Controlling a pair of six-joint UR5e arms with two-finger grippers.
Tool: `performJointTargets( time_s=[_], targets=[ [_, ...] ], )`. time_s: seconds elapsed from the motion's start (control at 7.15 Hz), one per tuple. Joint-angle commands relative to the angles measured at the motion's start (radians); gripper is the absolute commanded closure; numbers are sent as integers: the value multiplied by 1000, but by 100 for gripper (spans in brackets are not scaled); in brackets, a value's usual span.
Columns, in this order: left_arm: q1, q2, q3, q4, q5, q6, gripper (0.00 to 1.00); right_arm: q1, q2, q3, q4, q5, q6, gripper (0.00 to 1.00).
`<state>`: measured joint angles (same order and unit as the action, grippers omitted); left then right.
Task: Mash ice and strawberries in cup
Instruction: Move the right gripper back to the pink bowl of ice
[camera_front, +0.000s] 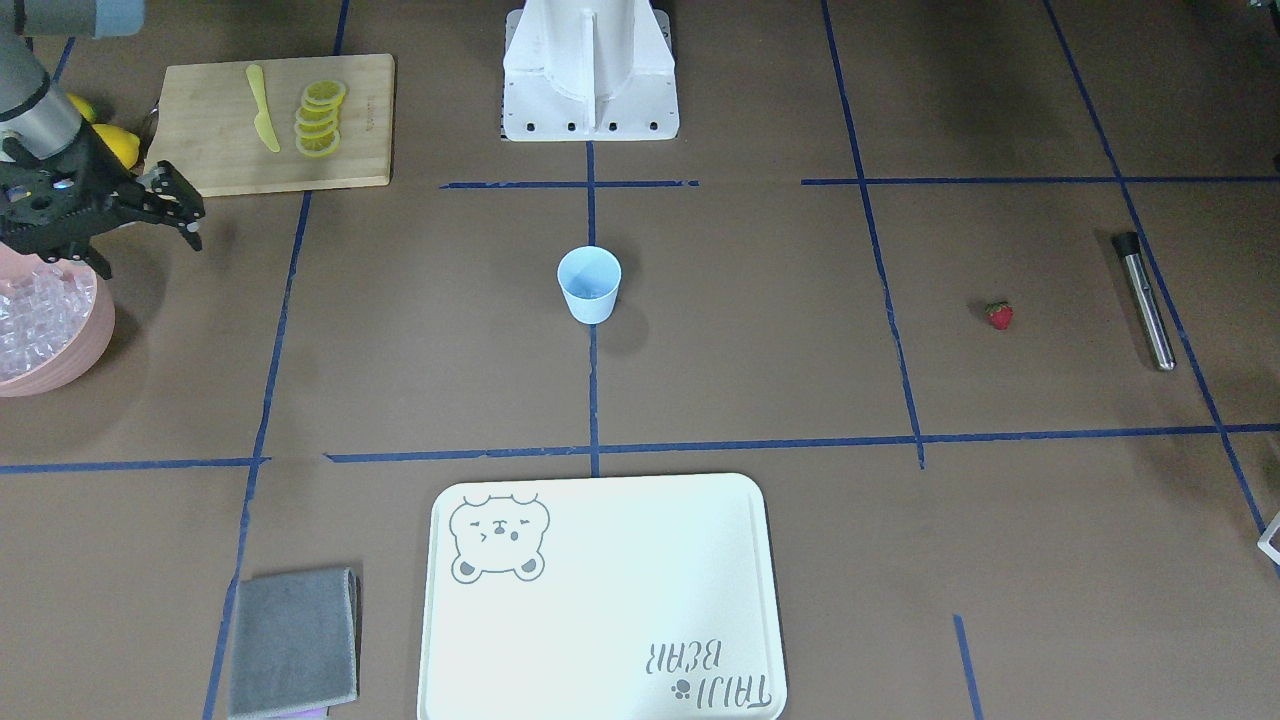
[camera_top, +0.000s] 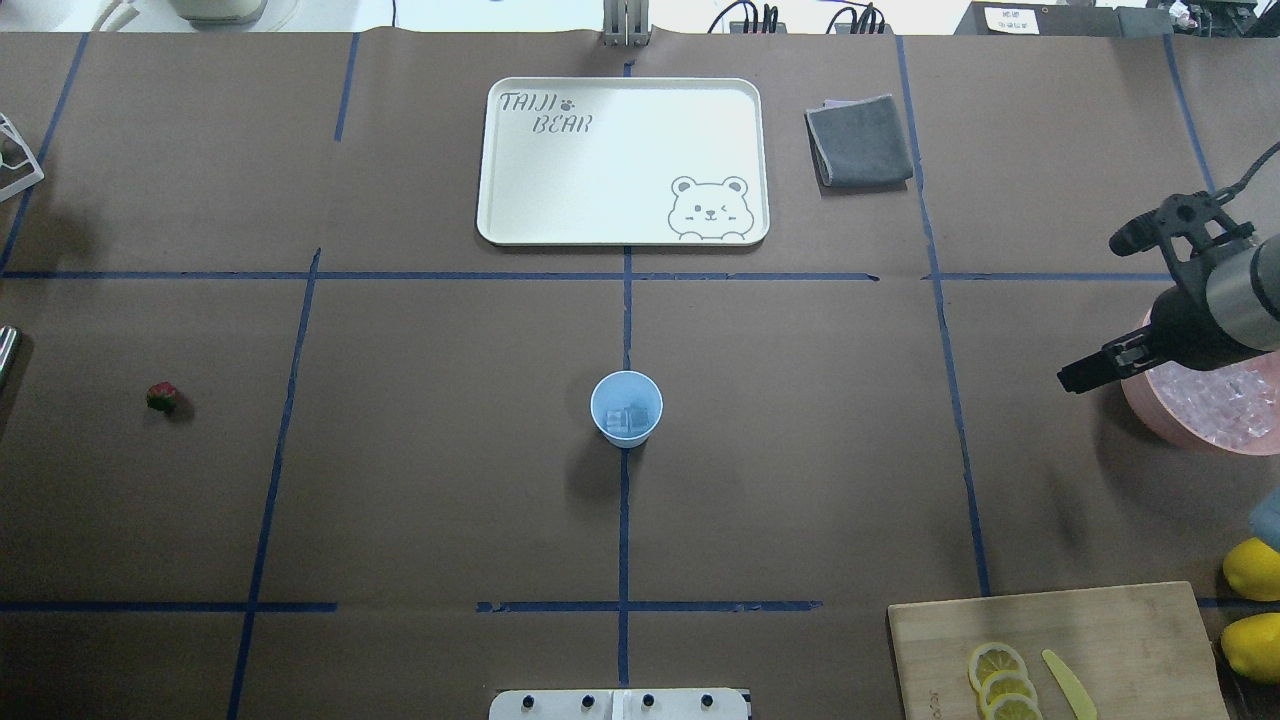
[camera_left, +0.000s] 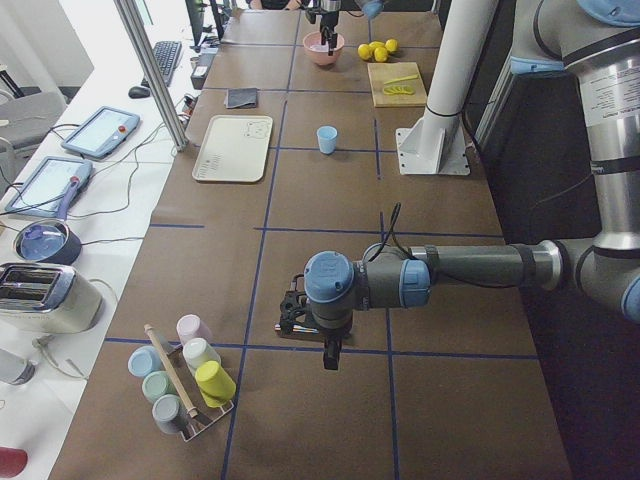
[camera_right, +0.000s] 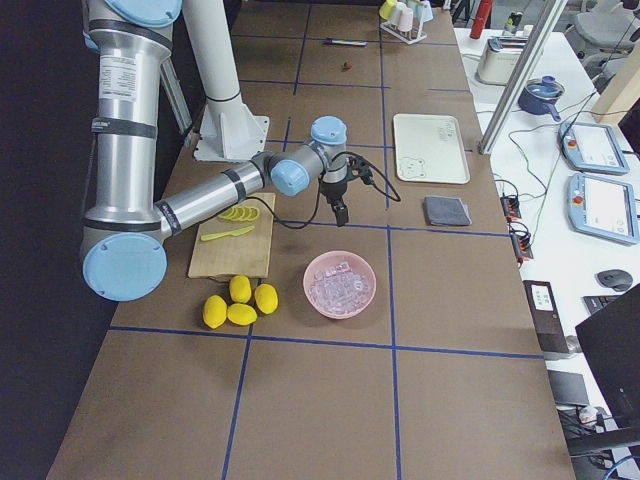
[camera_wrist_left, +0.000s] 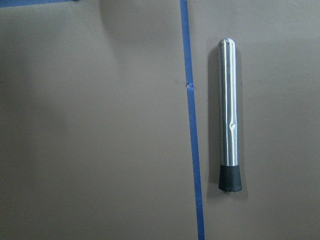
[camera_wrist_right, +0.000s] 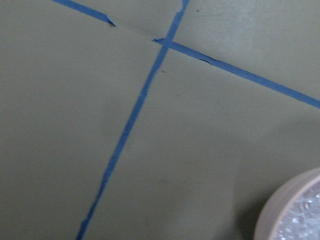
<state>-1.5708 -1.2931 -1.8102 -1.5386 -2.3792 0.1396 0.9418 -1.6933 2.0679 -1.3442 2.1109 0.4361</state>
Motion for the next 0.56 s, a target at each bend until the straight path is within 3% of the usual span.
performJointTargets(
  time_s=[0.0,0.42],
  targets=[
    [0,0,-1,0,0,0,0,110,-80,-63,20,38,-234,1],
    [0,0,-3,0,0,2,0,184,-98,-171,20,37,-419,2]
  ],
)
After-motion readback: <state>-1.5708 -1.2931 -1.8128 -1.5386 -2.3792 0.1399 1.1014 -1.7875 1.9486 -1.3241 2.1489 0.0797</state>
